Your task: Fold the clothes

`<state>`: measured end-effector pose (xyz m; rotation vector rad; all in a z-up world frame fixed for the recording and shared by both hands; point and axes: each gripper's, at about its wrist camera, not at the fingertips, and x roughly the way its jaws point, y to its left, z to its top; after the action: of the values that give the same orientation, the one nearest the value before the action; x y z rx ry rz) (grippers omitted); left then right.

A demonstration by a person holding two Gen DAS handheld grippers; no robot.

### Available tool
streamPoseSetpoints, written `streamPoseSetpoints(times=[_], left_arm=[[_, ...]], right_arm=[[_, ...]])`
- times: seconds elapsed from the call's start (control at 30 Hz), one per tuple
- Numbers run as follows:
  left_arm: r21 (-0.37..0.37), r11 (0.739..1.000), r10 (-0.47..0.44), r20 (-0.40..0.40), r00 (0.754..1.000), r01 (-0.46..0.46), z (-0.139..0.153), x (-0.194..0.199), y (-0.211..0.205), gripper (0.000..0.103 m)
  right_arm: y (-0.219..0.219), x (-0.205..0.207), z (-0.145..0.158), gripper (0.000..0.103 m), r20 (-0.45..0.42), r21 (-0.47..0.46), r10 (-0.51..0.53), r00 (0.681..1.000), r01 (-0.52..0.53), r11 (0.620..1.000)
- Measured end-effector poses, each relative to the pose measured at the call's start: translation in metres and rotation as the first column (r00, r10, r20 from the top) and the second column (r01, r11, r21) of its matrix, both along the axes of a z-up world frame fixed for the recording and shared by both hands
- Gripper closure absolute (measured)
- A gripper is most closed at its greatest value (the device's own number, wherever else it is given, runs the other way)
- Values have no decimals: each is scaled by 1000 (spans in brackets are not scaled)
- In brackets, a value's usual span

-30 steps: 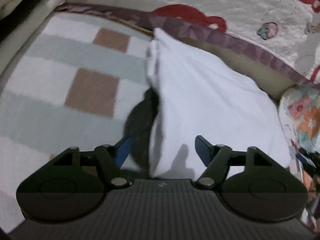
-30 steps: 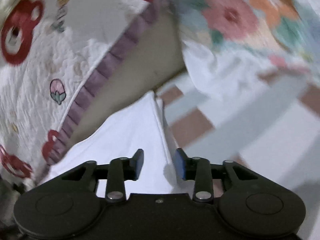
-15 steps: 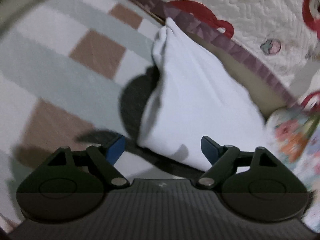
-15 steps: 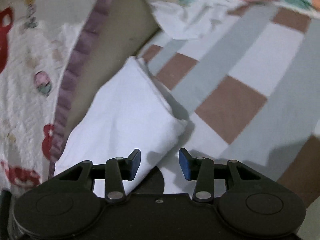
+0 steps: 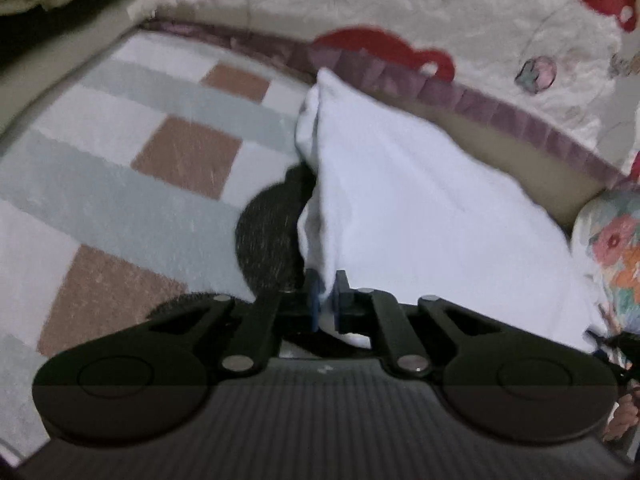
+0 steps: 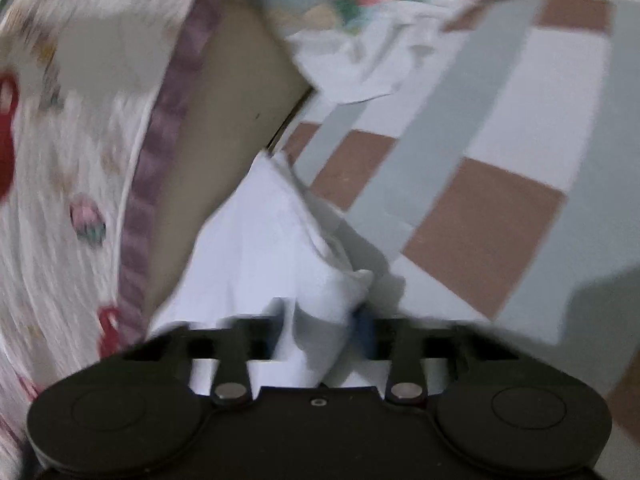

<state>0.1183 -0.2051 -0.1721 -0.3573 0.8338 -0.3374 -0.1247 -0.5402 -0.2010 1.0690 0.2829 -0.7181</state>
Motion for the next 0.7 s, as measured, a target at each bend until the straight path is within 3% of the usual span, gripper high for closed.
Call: streamPoseSetpoints(times=[0.13, 0.27, 0.5, 0.53, 0.63, 0.7], left_arm=[[30, 999, -12, 12, 1000, 12, 10, -10, 14, 97], [0, 1000, 7, -57, 998, -7, -6, -11, 22, 99], [89, 996, -29, -23, 999, 31, 8, -19, 10, 100], [111, 993, -33, -15, 999, 35, 10, -21, 9, 100], [268, 963, -35, 38, 999, 24, 18, -25, 2, 102], [260, 966, -15, 34, 999, 5, 23, -24, 8, 101]], right_arm=[[4, -10, 18, 98, -60, -135, 64, 996, -72, 988], [-4, -11, 5, 98, -125, -107, 64, 990, -78, 991], [-4, -10, -2, 98, -125, -79, 36, 992, -46, 996], [-3, -9, -2, 97, -132, -86, 38, 991, -49, 995], [1, -8, 0, 97, -160, -120, 49, 986, -68, 990], [5, -7, 1, 94, -177, -134, 56, 983, -80, 988]])
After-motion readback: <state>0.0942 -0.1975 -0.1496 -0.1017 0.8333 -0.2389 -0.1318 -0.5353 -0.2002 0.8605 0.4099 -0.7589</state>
